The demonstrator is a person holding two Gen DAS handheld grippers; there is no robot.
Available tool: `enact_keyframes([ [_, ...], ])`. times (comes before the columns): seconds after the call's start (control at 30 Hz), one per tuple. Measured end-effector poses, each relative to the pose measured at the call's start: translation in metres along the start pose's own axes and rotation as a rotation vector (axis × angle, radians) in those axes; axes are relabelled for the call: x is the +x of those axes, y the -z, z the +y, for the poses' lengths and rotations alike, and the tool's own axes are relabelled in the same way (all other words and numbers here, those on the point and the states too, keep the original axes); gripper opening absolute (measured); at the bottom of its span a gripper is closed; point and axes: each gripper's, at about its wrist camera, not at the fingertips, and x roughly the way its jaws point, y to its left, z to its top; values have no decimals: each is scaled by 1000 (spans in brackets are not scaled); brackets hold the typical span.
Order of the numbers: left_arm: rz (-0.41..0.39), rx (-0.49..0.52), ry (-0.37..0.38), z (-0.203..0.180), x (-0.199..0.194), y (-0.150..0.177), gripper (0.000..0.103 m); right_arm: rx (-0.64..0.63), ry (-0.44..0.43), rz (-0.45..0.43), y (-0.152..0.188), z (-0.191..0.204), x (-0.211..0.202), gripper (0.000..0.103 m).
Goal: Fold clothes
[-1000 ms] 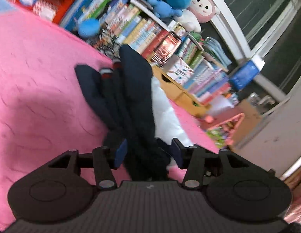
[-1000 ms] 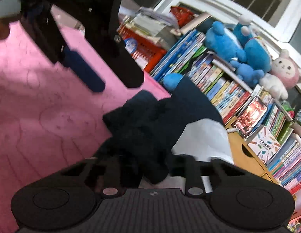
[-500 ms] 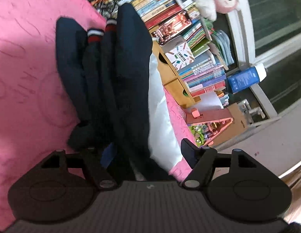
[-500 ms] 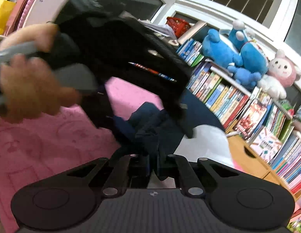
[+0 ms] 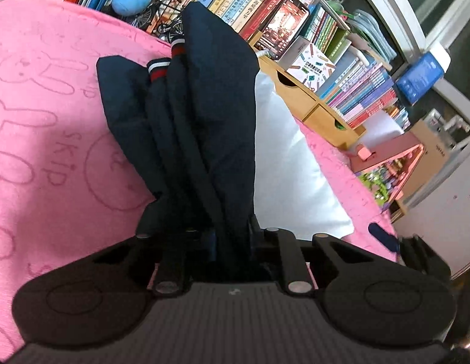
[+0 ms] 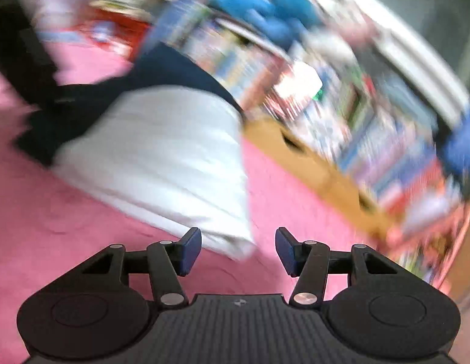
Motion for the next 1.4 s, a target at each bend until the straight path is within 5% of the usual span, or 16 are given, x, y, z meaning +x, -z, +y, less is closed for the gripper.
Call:
enact_keyframes([
  [0.23,-7,9,-10,0,4,-2,17,159,-127,54,-20,-19,53,52],
  [0.3,-8,9,-15,1,2,-2,17,235,-178,85,-25,-27,67,19],
  [0.4,-13,17,-31,2,-2,-2,16,298,-170,54,-30,-27,58,15],
  [0.57,-34,35,-52,16,-35,-2,18,248,-180,-133,-30,-18,-29,15],
  [0.7,-43,100,-94,24,-57,8,20,153,-212,-119,-11,14,-74,16],
  [0.93,-41,114,-91,28,-58,15,21,107,-215,40,18,30,-55,24],
  [1.13,-59,125,-86,35,-64,16,21,285,-432,91,25,-20,-85,55],
  [1.23,-68,170,-106,31,-64,19,21,378,-470,72,6,-47,-79,55],
  [1.33,-84,219,-133,26,-66,25,21,275,-438,51,-34,-40,-48,53],
  [1.4,-92,234,-134,26,-67,29,21,184,-449,56,-65,-28,-15,40],
])
